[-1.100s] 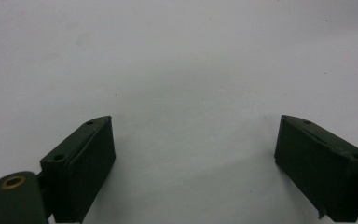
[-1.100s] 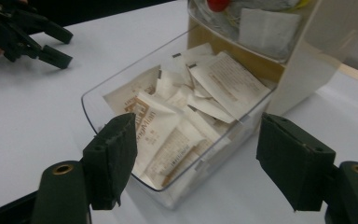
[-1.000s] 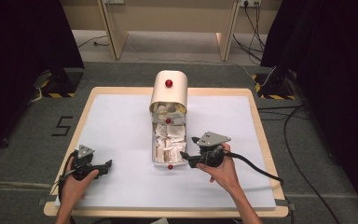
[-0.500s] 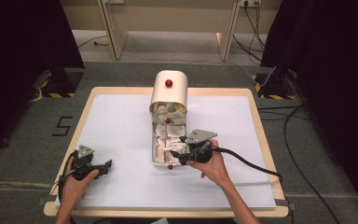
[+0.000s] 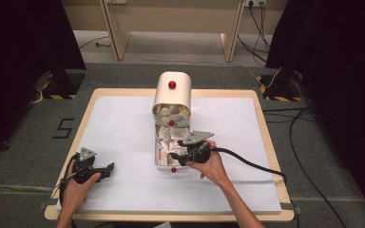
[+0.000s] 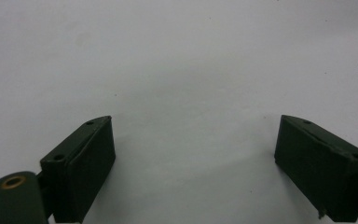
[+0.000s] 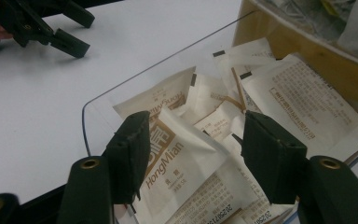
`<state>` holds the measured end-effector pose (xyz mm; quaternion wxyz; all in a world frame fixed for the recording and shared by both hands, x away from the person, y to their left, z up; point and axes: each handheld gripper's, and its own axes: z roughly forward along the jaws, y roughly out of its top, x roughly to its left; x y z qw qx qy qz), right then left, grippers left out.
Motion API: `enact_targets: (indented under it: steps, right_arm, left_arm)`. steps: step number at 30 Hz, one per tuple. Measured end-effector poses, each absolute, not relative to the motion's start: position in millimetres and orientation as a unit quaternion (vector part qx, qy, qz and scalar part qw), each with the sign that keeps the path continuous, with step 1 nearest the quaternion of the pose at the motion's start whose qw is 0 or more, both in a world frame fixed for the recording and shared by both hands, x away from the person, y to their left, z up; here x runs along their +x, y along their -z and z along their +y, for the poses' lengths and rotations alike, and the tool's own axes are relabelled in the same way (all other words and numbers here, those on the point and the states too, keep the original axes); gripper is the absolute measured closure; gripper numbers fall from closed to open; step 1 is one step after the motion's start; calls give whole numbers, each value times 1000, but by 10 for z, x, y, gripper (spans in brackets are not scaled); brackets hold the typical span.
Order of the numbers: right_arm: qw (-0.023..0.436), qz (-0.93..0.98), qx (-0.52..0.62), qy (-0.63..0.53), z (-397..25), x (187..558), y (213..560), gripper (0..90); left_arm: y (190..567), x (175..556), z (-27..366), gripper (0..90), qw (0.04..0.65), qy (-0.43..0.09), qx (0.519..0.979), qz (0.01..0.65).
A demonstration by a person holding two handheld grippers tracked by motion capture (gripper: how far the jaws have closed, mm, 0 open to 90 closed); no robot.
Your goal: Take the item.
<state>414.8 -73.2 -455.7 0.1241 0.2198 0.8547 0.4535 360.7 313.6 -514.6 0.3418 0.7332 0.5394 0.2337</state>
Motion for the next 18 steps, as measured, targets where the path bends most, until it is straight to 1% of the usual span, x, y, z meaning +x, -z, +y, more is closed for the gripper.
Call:
enact_targets:
  steps: [4,5,7,8,9,10,18]
  right_arm:
    - [121,862,210,-446,-716,4140,4587,532]
    - [121,862,210,-446,-716,4140,4587,532]
    - [122,864,200,-446,-709,4122,4587,579]
    - [122,864,200,-446,-709,4122,4587,579]
    - [124,864,198,-446,-717,4114,4576,620]
    - [125,864,196,-447,-722,4108,4568,635]
    - [105,869,173,-451,-763,4018,4529,766]
  left_arm:
    - [5146,3607,3136,113,342,-233,733,539]
    - [5146,3607,3136,113,342,-233,733,539]
    - [5146,3607,3136,113,342,-233,733,540]
    - [5146,3607,3136,113,342,-233,733,540]
    - [5146,3607,3136,113,342,-233,733,539]
    - [5146,3607,3136,113,342,-233,733,539]
    - [5146,3607,3136,113,342,-233,733,540]
